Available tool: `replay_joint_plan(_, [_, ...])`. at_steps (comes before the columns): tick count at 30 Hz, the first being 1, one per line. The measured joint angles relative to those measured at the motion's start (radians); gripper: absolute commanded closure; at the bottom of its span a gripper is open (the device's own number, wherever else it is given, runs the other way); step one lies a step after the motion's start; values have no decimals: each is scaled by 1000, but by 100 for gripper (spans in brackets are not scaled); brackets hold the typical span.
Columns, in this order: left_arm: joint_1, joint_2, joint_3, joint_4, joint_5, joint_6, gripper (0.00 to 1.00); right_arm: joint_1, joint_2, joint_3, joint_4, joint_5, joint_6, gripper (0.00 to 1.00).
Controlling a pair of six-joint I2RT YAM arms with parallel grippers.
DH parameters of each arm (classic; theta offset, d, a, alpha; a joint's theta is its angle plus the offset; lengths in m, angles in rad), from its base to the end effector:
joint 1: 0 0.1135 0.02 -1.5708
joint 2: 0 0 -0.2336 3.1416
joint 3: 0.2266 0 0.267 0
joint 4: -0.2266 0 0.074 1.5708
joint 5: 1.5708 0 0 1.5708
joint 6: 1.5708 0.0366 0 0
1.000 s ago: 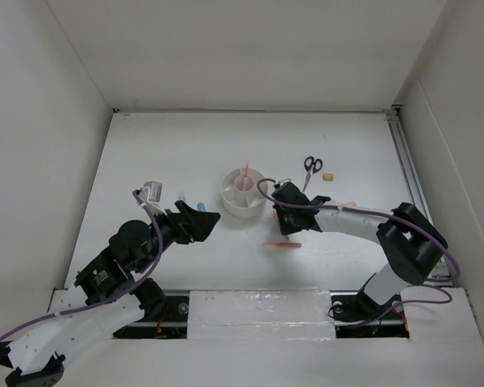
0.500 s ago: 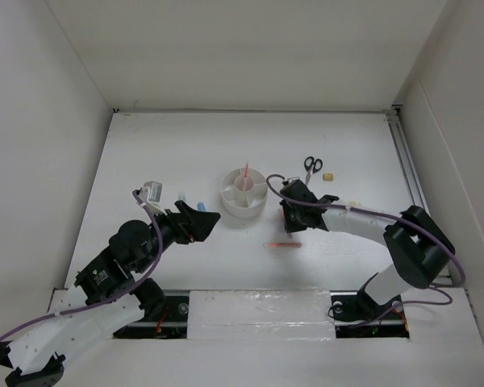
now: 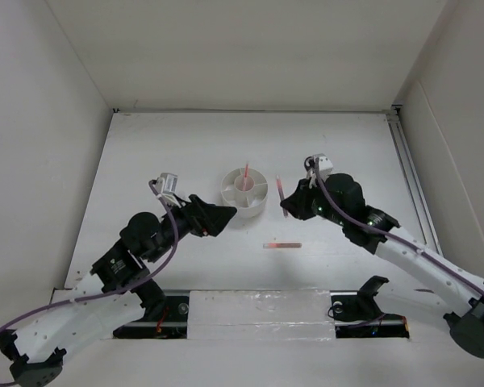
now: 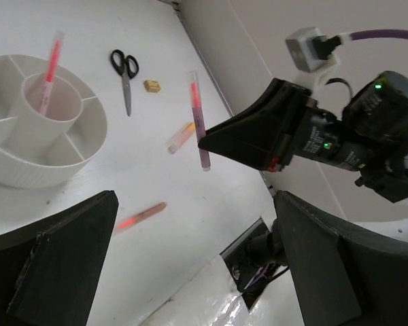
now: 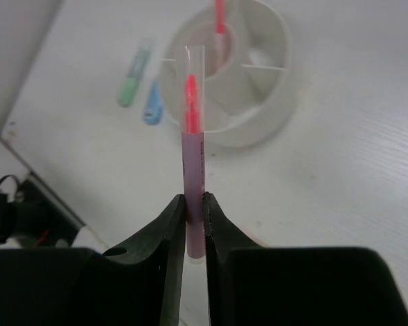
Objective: Sort the stationery into containers
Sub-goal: Pick up the pen from the center of the board, then place the pen in the storage box.
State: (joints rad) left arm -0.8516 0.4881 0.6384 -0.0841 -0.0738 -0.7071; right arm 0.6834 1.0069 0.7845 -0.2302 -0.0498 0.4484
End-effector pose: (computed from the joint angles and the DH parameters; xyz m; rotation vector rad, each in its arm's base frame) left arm 0.1155 -0.1278 0.3286 0.0534 1.6258 -1.1780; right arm 0.2017 0.1666 0.2637 -0.2798 2.0901 0.7517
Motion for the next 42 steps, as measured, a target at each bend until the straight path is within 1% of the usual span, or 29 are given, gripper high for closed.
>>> replay_joint_plan(4, [0, 99, -8, 119, 80, 3, 3, 64, -84, -4, 77, -122, 2, 100])
replay_joint_plan(10, [2, 179, -9, 241, 159, 3, 6, 143, -122, -11, 131, -228, 2, 100])
replay_joint_plan(14, [2, 196, -11, 327, 214, 2, 14, 153, -148, -16, 171, -281, 9, 100])
replay_joint_plan(16, [2, 204, -18, 362, 237, 2, 17, 156, -153, -16, 192, -300, 13, 100])
replay_joint_plan(18, [2, 212, -30, 388, 254, -2, 17, 156, -156, -16, 206, -325, 16, 100])
replay_joint_plan(20, [2, 217, -47, 402, 267, -8, 20, 158, -156, -16, 220, -340, 18, 100])
replay_joint_plan(22, [2, 219, -60, 413, 285, -12, 21, 163, -155, -16, 233, -351, 19, 100])
replay_joint_plan(23, [2, 219, -66, 421, 292, -14, 26, 163, -154, -16, 243, -359, 20, 100])
replay_joint_plan(26, [2, 224, -72, 443, 307, -21, 34, 174, -143, -16, 277, -381, 24, 100])
replay_joint_plan(28, [2, 226, -72, 448, 310, -21, 35, 185, -133, -16, 300, -396, 28, 100])
replay_joint_plan(30, [2, 227, -72, 452, 311, -23, 39, 199, -120, -16, 320, -409, 31, 100])
replay_joint_plan(34, [2, 228, -72, 458, 319, -23, 57, 224, -90, -16, 336, -420, 37, 100])
replay_joint_plan(35, [2, 229, -72, 459, 322, -23, 64, 227, -85, -16, 335, -419, 39, 100])
replay_joint_plan(36, [2, 229, -72, 462, 327, -21, 79, 228, -83, -16, 335, -418, 39, 100])
replay_joint_plan(38, [0, 229, -71, 469, 337, -23, 94, 227, -81, -17, 332, -408, 39, 100])
replay_joint_plan(39, [0, 231, -68, 471, 344, -26, 100, 226, -79, -21, 335, -403, 38, 100])
replay_joint_plan(42, [-2, 242, -63, 475, 355, -26, 100, 227, -77, -27, 340, -398, 37, 100])
